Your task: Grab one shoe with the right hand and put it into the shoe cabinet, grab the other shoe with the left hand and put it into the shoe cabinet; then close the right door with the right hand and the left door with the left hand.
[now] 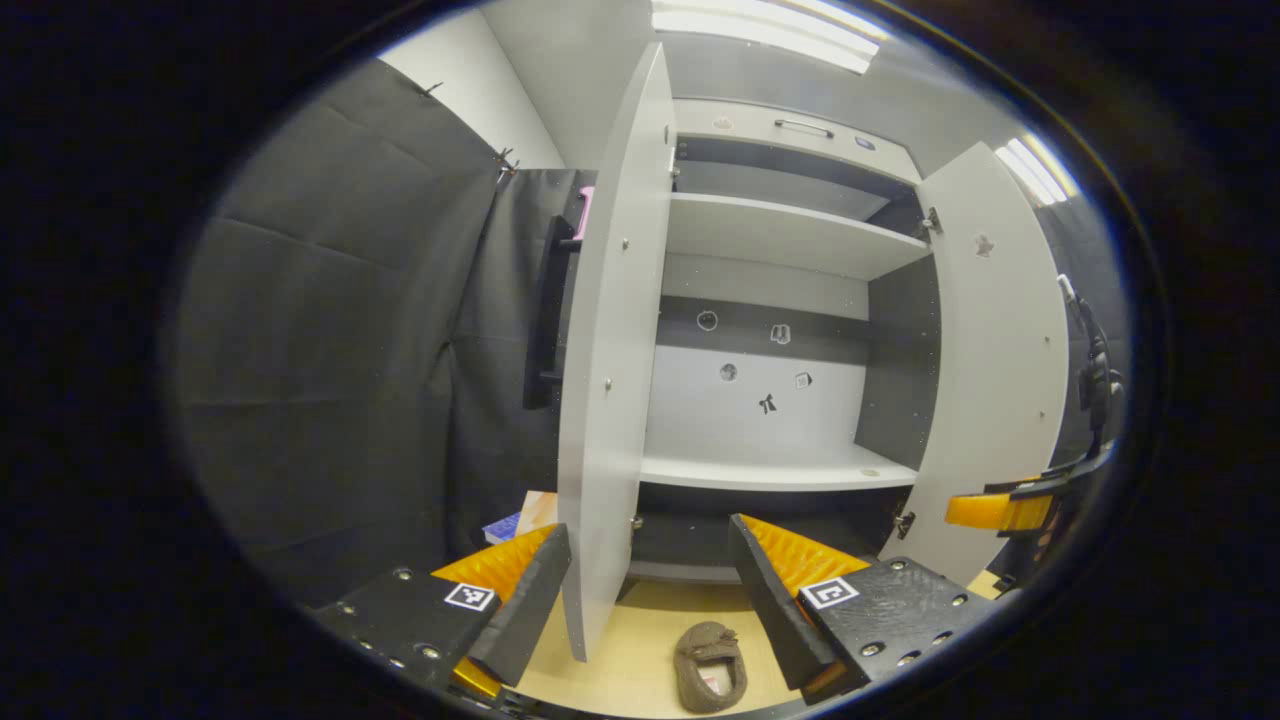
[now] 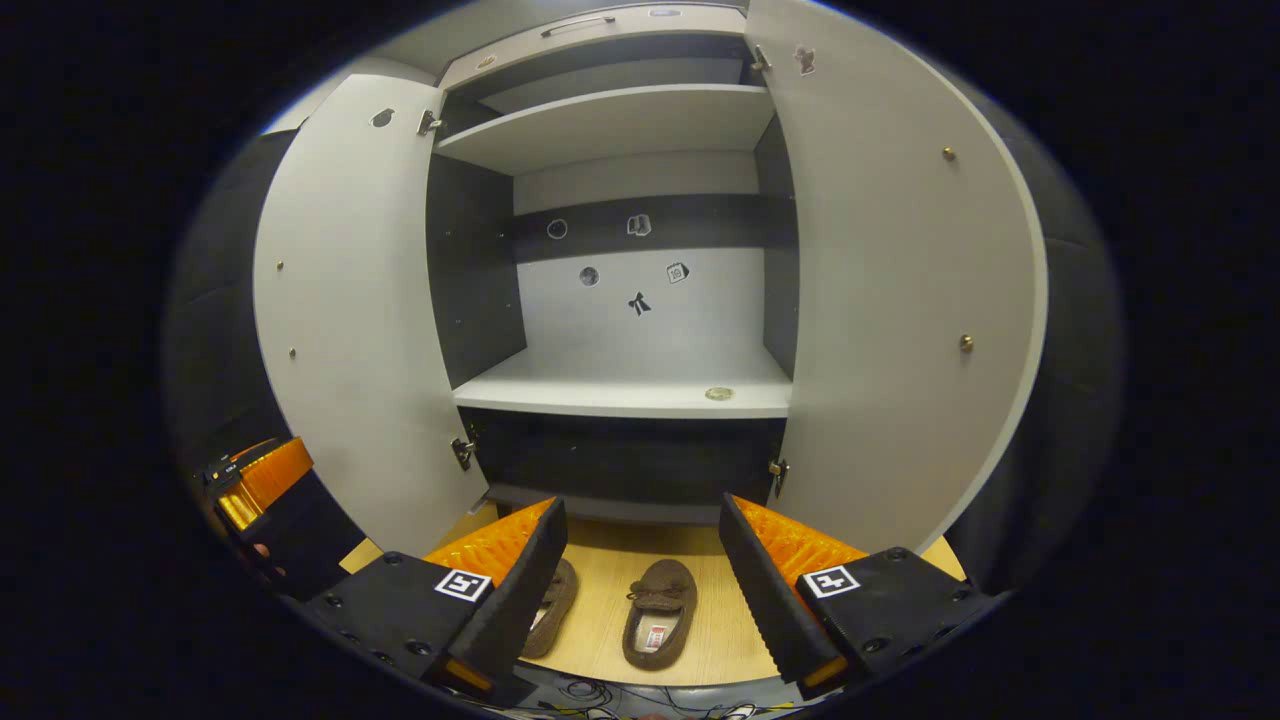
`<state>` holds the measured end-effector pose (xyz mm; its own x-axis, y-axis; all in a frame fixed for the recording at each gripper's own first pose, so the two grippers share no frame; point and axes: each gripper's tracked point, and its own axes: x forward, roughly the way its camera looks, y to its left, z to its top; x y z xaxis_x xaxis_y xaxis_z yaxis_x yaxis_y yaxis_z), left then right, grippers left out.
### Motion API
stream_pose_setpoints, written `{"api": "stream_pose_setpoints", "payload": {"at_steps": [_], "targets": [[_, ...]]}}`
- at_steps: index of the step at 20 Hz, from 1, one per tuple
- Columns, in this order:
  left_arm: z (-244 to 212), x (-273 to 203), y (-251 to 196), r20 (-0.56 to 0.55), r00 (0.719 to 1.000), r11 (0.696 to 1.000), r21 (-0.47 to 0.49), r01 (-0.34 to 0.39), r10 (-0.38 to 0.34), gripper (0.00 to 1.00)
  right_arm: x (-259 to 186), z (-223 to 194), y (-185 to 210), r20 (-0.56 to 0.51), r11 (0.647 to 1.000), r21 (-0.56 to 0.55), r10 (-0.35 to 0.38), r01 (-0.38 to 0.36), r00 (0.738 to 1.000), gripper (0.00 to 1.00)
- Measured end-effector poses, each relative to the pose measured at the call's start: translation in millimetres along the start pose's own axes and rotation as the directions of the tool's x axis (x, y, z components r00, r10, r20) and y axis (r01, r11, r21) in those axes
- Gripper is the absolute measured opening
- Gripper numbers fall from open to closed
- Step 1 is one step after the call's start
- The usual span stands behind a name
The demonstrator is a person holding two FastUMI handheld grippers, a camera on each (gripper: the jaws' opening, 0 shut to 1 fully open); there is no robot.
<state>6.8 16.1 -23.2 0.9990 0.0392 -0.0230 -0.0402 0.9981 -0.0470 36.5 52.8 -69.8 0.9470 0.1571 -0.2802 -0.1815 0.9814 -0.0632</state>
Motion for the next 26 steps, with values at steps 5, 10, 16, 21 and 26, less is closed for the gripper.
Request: {"api": "stream_pose_setpoints", "payload": {"at_steps": [5,10,16,21,26], "targets": [[-0.9,-0.5,-3.4,-0.004,0.999,0.999,-0.002,0.044,-0.044,1.0,30.5,-36.7,25.8,-0.128,0.998,-0.014,0.054,-0.056,0.99,0.97],[-0.9,-4.4,-11.0,-0.027,0.997,0.997,0.018,0.074,-0.074,1.0,52.2,-108.1,43.0,-0.329,0.99,-0.066,0.094,-0.123,0.94,0.98],[-8.1,13.4,-16.2,-0.078,0.996,0.999,0.002,0.05,-0.049,0.94,80.8,-186.9,44.6,-0.512,0.981,-0.057,0.132,-0.187,0.849,0.98],[-6.1,27.7,-29.0,-0.105,0.994,0.995,0.089,0.052,-0.042,0.94,112.3,-244.0,35.9,-0.601,0.974,-0.073,0.127,-0.212,0.789,0.93],[-8.5,43.9,-54.1,-0.131,0.99,0.993,0.093,0.066,-0.054,0.94,149.3,-282.0,24.6,-0.629,0.965,-0.14,0.086,-0.222,0.773,0.93]]}}
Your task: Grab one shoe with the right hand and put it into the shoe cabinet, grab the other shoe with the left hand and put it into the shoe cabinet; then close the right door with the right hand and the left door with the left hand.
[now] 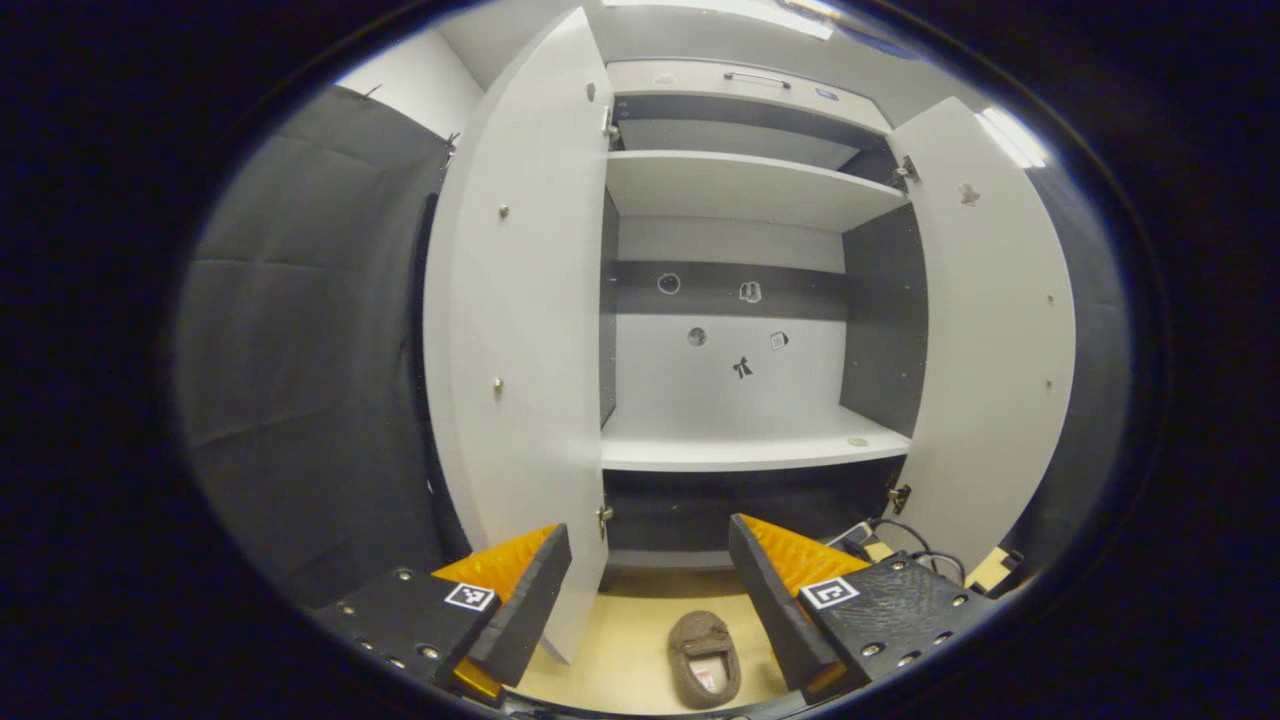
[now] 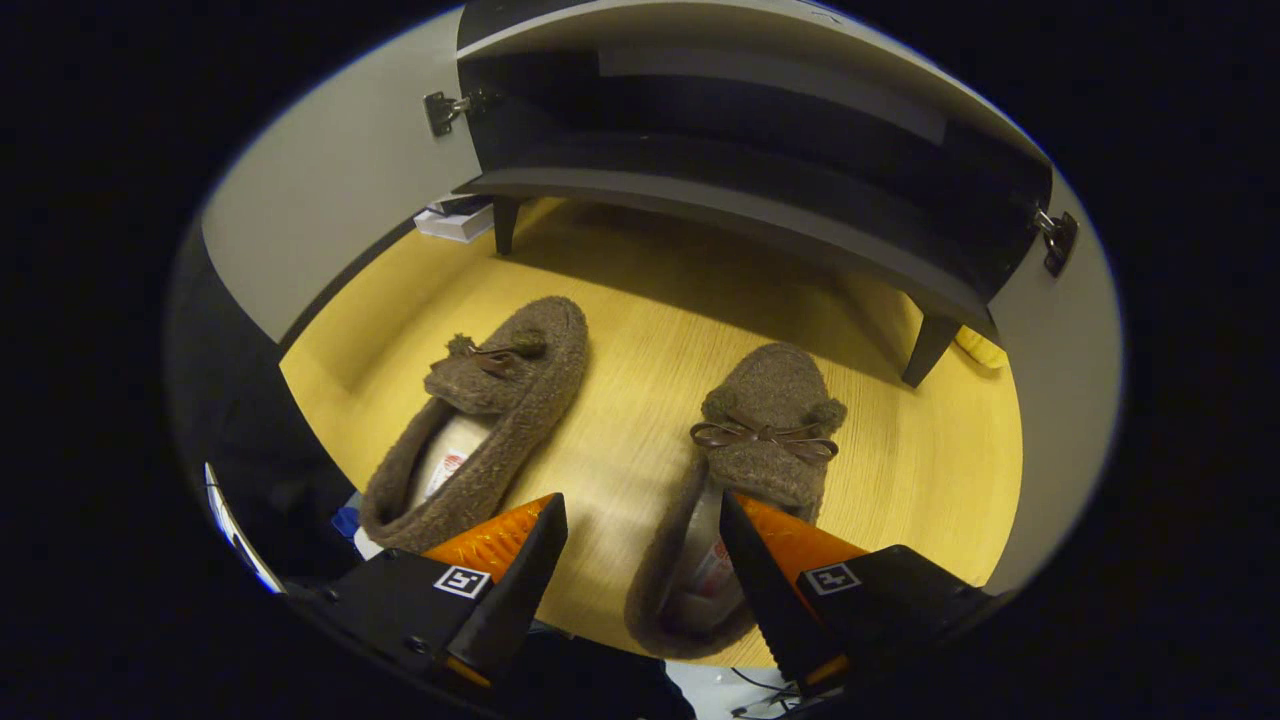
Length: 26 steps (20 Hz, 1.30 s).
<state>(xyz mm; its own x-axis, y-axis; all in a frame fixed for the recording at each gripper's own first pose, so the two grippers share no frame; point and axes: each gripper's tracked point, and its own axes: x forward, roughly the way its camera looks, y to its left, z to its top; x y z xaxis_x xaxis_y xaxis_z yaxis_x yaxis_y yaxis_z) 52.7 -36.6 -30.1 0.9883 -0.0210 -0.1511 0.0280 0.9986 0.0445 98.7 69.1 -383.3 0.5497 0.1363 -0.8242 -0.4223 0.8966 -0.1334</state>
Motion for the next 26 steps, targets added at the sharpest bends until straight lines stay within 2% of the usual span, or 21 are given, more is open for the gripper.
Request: {"api": "stream_pose_setpoints", "payload": {"at_steps": [1,2,4,5,6,8,9,11,13,17,20,22,23,26], "targets": [[0.2,3.0,-3.5,-0.007,1.0,1.0,0.008,-0.002,0.002,0.94,7.5,-1.1,-2.2,-0.008,1.0,-0.005,-0.01,0.01,1.0,0.98],[0.1,5.7,-6.9,-0.012,1.0,1.0,0.022,-0.003,0.003,0.94,14.1,-0.8,-5.2,-0.007,1.0,-0.011,-0.027,0.027,1.0,0.92],[0.3,8.9,-13.0,-0.019,1.0,0.998,0.06,-0.004,0.005,0.94,23.0,6.8,-12.2,0.009,0.998,-0.017,-0.053,0.053,0.999,0.93],[0.3,8.5,-15.4,-0.023,1.0,0.997,0.081,-0.005,0.007,0.94,27.4,9.2,-13.1,0.016,0.998,-0.018,-0.061,0.061,0.998,0.88],[-1.9,9.5,-17.4,-0.029,1.0,0.995,0.1,-0.008,0.011,0.94,34.5,11.6,-19.1,0.02,0.996,-0.029,-0.087,0.087,0.996,0.91],[-6.1,11.3,-21.7,-0.046,0.999,0.993,0.12,-0.009,0.015,0.94,39.9,18.2,-31.3,0.042,0.989,-0.061,-0.13,0.132,0.991,0.78],[-7.2,13.2,-24.5,-0.052,0.999,0.993,0.116,-0.008,0.014,0.94,41.9,20.5,-37.2,0.046,0.986,-0.066,-0.152,0.155,0.987,0.65],[-12.2,16.3,-27.5,-0.061,0.998,0.995,0.102,-0.014,0.02,0.94,39.4,20.3,-38.6,0.043,0.987,-0.048,-0.149,0.151,0.988,0.36],[-16.5,18.1,-31.4,-0.07,0.997,0.995,0.093,-0.028,0.034,0.94,41.0,19.5,-43.0,0.037,0.988,-0.045,-0.149,0.15,0.988,0.34],[-27.2,17.6,-32.8,-0.1,0.993,0.994,0.09,-0.057,0.066,0.94,38.8,19.0,-42.1,0.005,0.998,0.004,-0.066,0.066,0.998,0.06],[-35.5,16.5,-24.8,-0.119,0.986,0.987,0.125,-0.101,0.116,0.94,31.2,23.1,-45.1,-0.03,0.997,0.073,0.004,-0.002,1.0,0.02],[-42.4,14.1,-22.4,-0.139,0.981,0.985,0.121,-0.122,0.138,0.94,25.4,29.7,-48.6,-0.015,0.995,0.096,0.01,-0.008,1.0,0.02],[-45.4,12.4,-23.1,-0.145,0.98,0.986,0.109,-0.124,0.14,0.94,21.6,33.3,-50.5,-0.003,0.994,0.105,0.007,-0.007,1.0,0.0],[-56.2,12.3,-29.9,-0.165,0.98,0.993,0.061,-0.101,0.109,0.94,5.5,37.9,-50.1,0.018,0.987,0.156,0.028,-0.03,0.999,0.02]]}}
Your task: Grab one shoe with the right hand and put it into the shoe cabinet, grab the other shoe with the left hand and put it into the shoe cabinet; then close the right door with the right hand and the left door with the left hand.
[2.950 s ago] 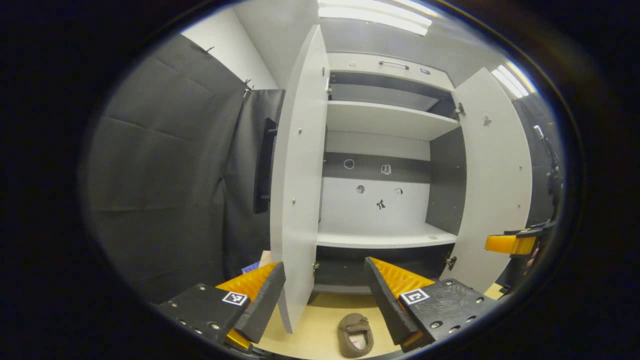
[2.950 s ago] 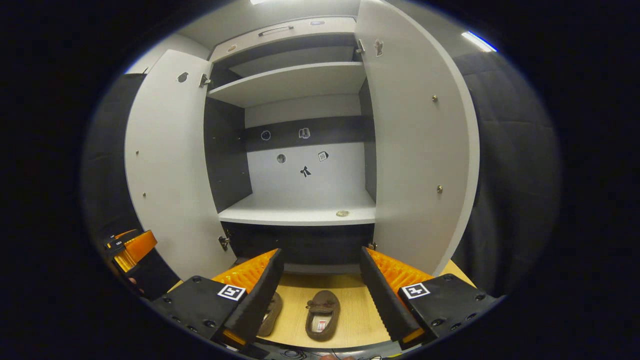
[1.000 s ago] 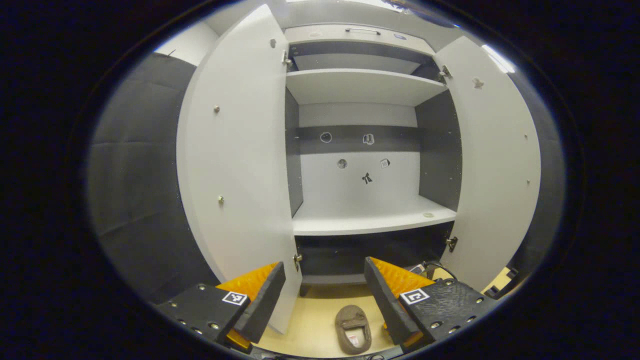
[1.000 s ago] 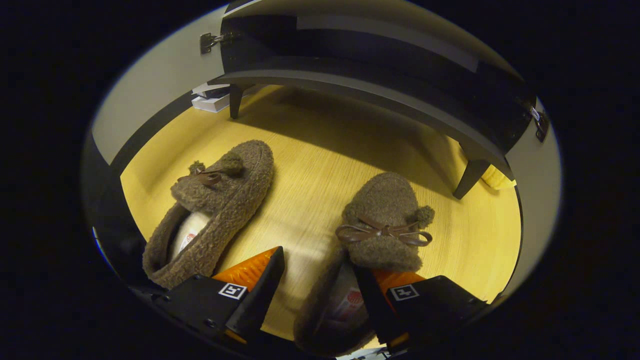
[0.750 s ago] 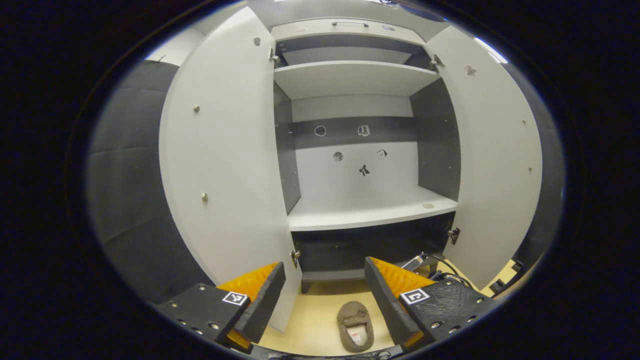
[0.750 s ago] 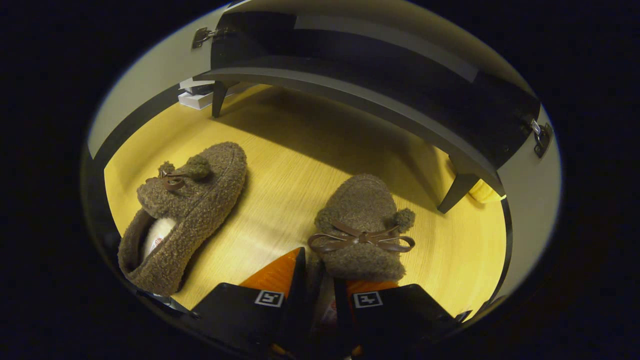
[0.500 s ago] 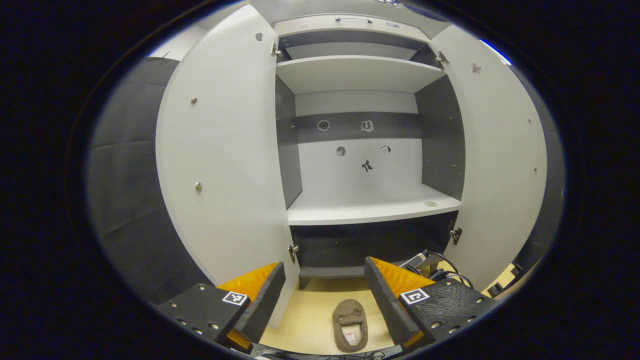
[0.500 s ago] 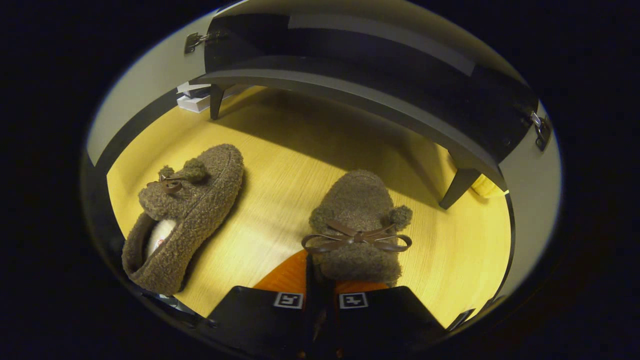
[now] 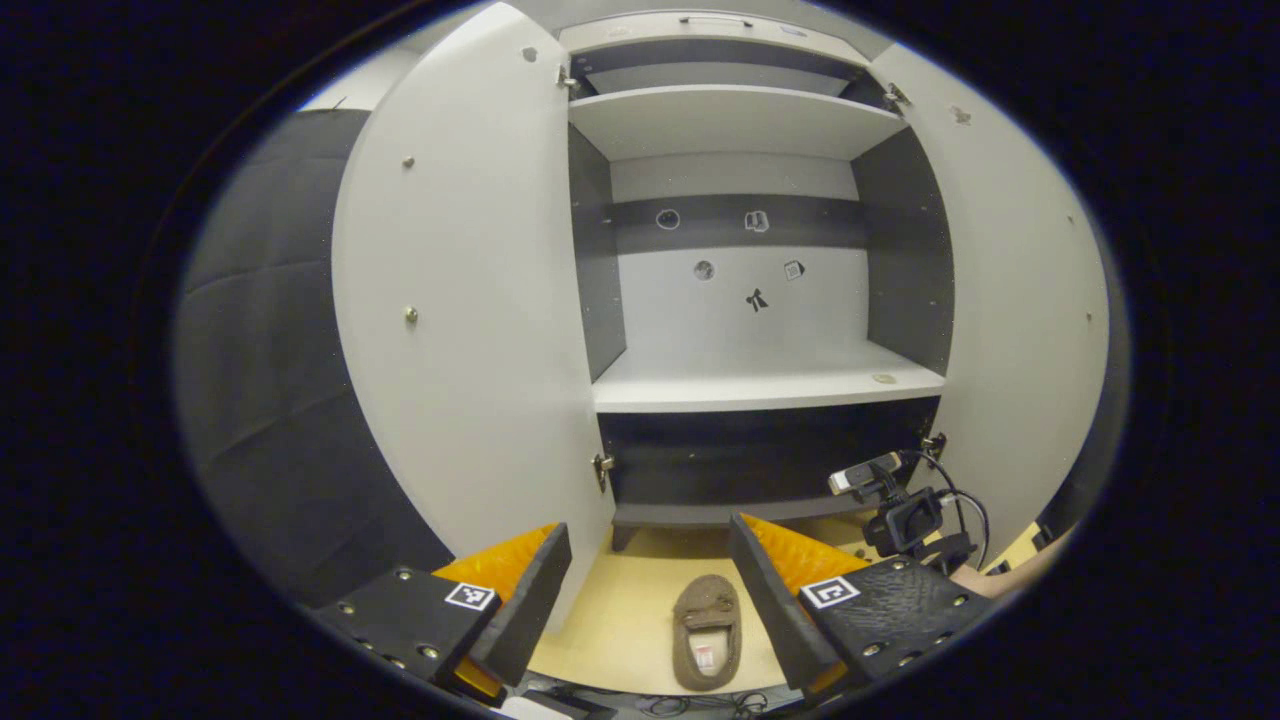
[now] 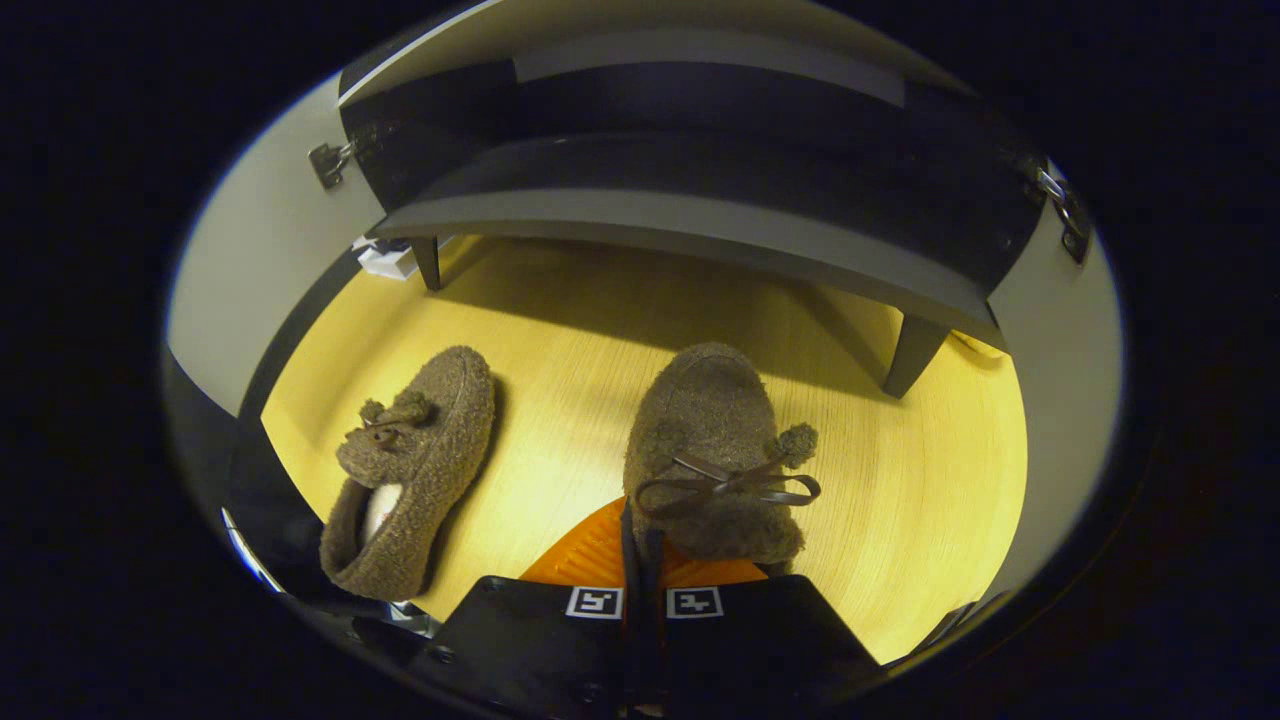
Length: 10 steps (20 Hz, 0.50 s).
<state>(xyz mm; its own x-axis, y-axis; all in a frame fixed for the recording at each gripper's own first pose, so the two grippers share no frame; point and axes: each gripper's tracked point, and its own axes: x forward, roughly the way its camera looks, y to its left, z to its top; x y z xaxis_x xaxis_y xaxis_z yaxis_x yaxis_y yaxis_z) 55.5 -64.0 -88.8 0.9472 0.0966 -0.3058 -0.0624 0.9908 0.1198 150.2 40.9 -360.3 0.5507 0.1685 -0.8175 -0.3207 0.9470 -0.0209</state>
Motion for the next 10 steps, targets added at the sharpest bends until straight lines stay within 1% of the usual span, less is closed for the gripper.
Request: {"api": "stream_pose_setpoints", "payload": {"at_steps": [3,4,8,9,10], "targets": [[-3.0,2.0,1.9,0.004,1.0,1.0,-0.007,0.026,-0.026,0.94,-19.0,3.2,-1.1,0.02,1.0,0.012,-0.01,0.01,1.0,0.02],[-3.1,3.0,2.2,0.006,0.999,0.999,-0.007,0.045,-0.045,0.94,-25.5,5.1,-0.3,0.034,1.0,0.021,-0.017,0.016,0.999,0.02],[-4.9,1.2,5.1,0.005,0.988,0.988,0.012,0.152,-0.152,0.94,-55.2,8.9,4.9,0.082,0.995,0.083,-0.065,0.058,0.995,0.02],[-4.8,-0.2,6.8,0.01,0.985,0.985,0.022,0.173,-0.173,0.97,-63.7,7.4,6.3,0.086,0.993,0.097,-0.079,0.07,0.993,0.02],[-4.4,-0.7,8.3,0.018,0.981,0.98,0.037,0.193,-0.194,0.94,-71.9,4.4,7.8,0.089,0.99,0.11,-0.096,0.086,0.991,0.02]]}}
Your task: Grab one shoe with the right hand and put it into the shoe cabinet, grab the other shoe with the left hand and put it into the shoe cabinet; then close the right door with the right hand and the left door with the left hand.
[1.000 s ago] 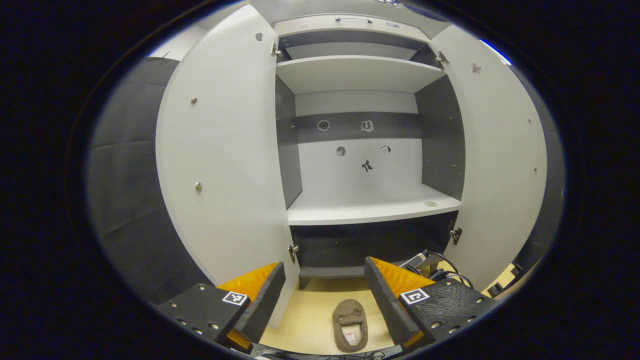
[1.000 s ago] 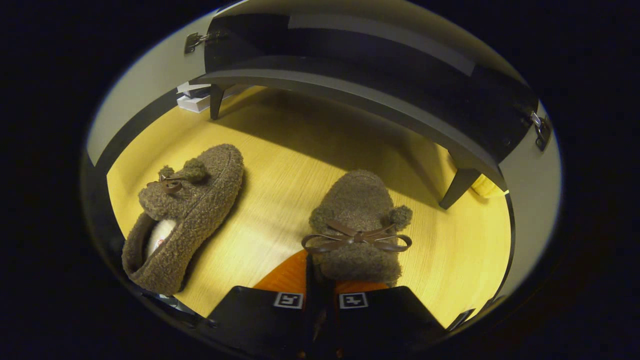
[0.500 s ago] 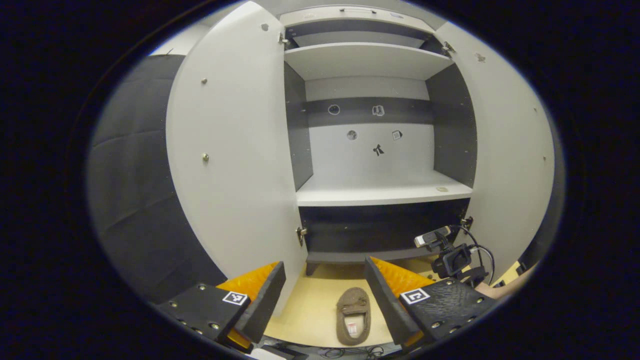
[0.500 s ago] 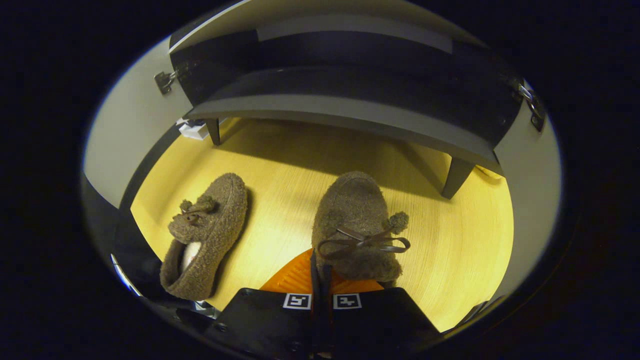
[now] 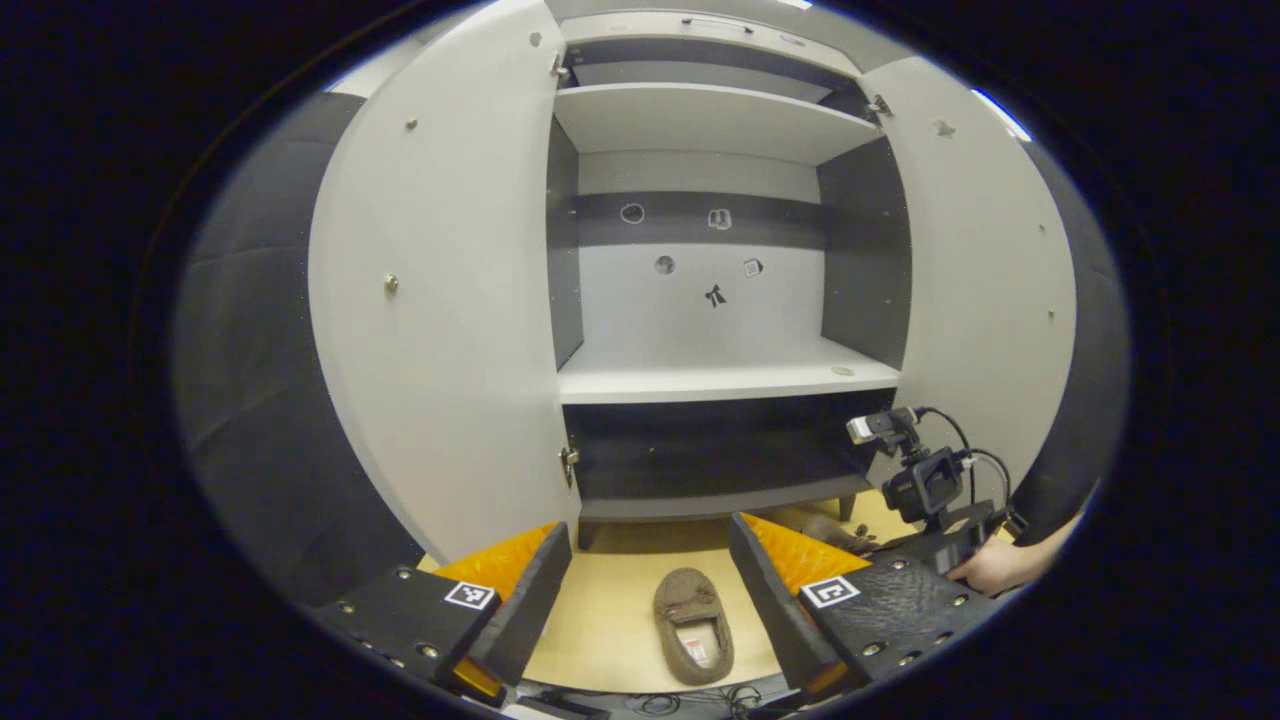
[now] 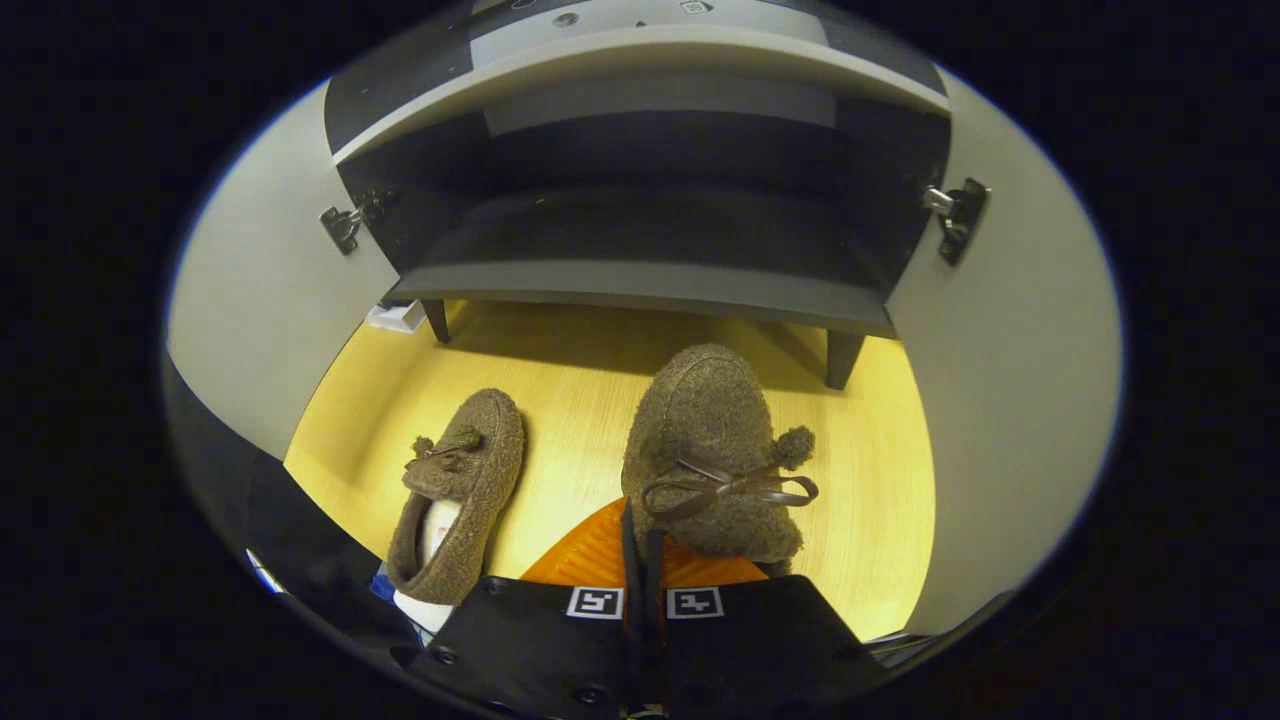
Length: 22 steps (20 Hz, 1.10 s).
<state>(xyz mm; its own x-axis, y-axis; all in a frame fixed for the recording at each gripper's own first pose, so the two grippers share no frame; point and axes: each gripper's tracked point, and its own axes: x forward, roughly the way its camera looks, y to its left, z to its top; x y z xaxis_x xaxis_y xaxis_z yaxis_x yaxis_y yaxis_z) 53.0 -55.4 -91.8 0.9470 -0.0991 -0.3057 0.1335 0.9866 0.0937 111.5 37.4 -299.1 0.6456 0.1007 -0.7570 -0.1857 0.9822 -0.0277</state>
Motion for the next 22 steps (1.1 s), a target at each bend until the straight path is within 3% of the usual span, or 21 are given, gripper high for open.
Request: {"api": "stream_pose_setpoints", "payload": {"at_steps": [6,7,8,11,12,13,17,22], "targets": [[8.1,-5.2,5.8,0.067,0.993,0.995,0.047,0.093,-0.096,0.94,-64.8,-8.1,22.0,0.036,0.998,0.051,-0.03,0.028,0.999,0.02],[8.3,-7.0,5.7,0.075,0.99,0.992,0.047,0.114,-0.117,1.0,-75.5,-4.6,27.9,0.056,0.998,0.062,-0.027,0.024,0.998,0.02],[7.1,-8.2,6.4,0.08,0.988,0.99,0.045,0.132,-0.135,0.94,-86.6,-1.2,33.4,0.079,0.997,0.072,-0.025,0.019,0.997,0.02],[0.3,-12.5,7.0,0.078,0.981,0.984,0.024,0.175,-0.176,0.94,-118.1,16.9,45.9,0.145,0.994,0.107,-0.02,0.004,0.989,0.01],[-1.2,-13.3,5.9,0.081,0.978,0.982,0.015,0.19,-0.19,1.0,-124.4,24.1,49.7,0.166,0.994,0.114,-0.02,0.001,0.986,0.02],[-2.9,-13.4,4.1,0.079,0.976,0.979,0.006,0.205,-0.205,0.94,-134.3,34.2,52.3,0.19,0.993,0.116,-0.017,-0.005,0.982,0.01],[-3.5,-13.6,-3.9,0.071,0.964,0.966,-0.003,0.259,-0.258,0.94,-169.0,90.3,53.4,0.31,0.993,0.114,-0.009,-0.028,0.951,0.0],[13.1,-0.2,-2.4,0.096,0.967,0.972,0.009,0.235,-0.234,0.94,-176.7,175.8,37.9,0.423,0.996,0.089,-0.012,-0.028,0.906,0.0]]}}
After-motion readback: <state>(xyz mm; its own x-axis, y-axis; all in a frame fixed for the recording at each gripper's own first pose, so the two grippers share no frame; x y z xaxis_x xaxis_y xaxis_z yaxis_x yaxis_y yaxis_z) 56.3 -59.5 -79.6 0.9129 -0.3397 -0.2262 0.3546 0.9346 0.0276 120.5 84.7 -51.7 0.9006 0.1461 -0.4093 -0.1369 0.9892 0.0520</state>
